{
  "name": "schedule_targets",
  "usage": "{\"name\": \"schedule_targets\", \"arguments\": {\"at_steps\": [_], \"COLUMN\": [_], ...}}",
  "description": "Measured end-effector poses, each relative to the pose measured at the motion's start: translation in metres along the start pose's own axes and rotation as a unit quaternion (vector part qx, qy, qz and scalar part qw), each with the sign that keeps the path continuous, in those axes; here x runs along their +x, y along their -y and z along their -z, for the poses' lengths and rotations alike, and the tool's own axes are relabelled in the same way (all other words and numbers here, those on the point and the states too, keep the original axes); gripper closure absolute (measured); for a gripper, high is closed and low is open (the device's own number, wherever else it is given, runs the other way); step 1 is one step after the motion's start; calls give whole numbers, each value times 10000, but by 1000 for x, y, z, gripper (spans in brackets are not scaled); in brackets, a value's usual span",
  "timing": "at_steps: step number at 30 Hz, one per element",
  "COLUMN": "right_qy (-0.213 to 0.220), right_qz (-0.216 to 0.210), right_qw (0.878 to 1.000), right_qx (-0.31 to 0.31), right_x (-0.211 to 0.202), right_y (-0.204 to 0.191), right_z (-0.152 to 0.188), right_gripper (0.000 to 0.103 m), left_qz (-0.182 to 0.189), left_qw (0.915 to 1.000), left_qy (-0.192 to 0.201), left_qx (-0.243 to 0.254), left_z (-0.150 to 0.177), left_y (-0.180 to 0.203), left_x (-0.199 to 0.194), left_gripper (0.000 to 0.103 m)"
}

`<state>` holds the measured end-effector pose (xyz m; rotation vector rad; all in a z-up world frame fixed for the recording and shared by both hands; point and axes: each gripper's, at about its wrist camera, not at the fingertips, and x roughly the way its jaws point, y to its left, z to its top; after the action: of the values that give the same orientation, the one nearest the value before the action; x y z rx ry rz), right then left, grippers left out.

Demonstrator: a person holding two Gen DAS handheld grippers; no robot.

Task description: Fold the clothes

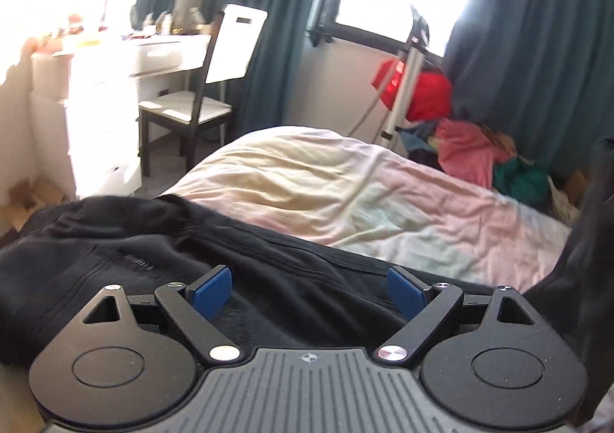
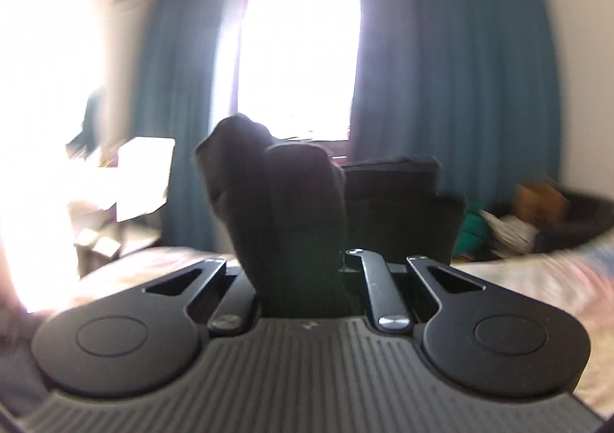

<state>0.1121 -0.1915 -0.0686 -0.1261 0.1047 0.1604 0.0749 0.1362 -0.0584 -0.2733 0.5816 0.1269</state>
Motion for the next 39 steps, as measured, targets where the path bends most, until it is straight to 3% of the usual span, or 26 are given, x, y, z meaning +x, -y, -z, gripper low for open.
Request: {"name": "schedule_targets", "arguments": {"at_steps": [2,4,7,9,12,14,18,21,22,27,29,32,37,39], "right_qy": [-261,-700,-1248,-1357,-1116,-956,-1428,-1669,-1745,-2235,-2302,-2280,-2075,-2117], "right_qz": [-569,-1162,-1366,-1320,-1176,-1404,-1734,-1828,-1867,-2520,-2728,-2568,-1080,-607], "right_qw": [9958,9840,9715,9747,9816,9801,9690,9678,9664,9413,9337,9382,9685,9673], "right_qx": [-668,-1158,-1484,-1187,-1010,-1023,-1029,-458,-289,208,289,427,856,1260], "right_x": [3,3,5,6,-2,-10,2,5,4,-18,-37,-60,-63,-58], "right_y": [-47,-82,-104,-102,-110,-128,-151,-138,-133,-97,-76,-41,21,40], "right_z": [34,70,106,106,78,60,72,77,73,57,51,43,49,58], "right_gripper": [90,90,90,90,90,90,89,86,84,46,37,33,33,31], "left_qz": [33,66,116,134,300,426,512,532,549,655,693,767,965,1026], "left_qw": [9996,9990,9995,9998,9995,9988,9984,9986,9985,9974,9966,9950,9907,9901], "left_qy": [-156,-235,-145,-42,88,185,198,61,47,20,-39,-119,-122,-82], "left_qx": [-246,-377,-250,-113,-84,-147,-115,-9,48,312,433,635,951,953], "left_z": [2,4,6,7,8,8,9,13,14,19,23,31,42,47], "left_y": [-12,-18,-12,-6,-2,-3,-2,2,4,11,15,23,37,41], "left_x": [1,1,-4,-7,-12,-16,-14,-9,-9,-12,-14,-17,-27,-31], "left_gripper": [14,14,14,14,14,14,14,14,14,14,14,14,14,14]}}
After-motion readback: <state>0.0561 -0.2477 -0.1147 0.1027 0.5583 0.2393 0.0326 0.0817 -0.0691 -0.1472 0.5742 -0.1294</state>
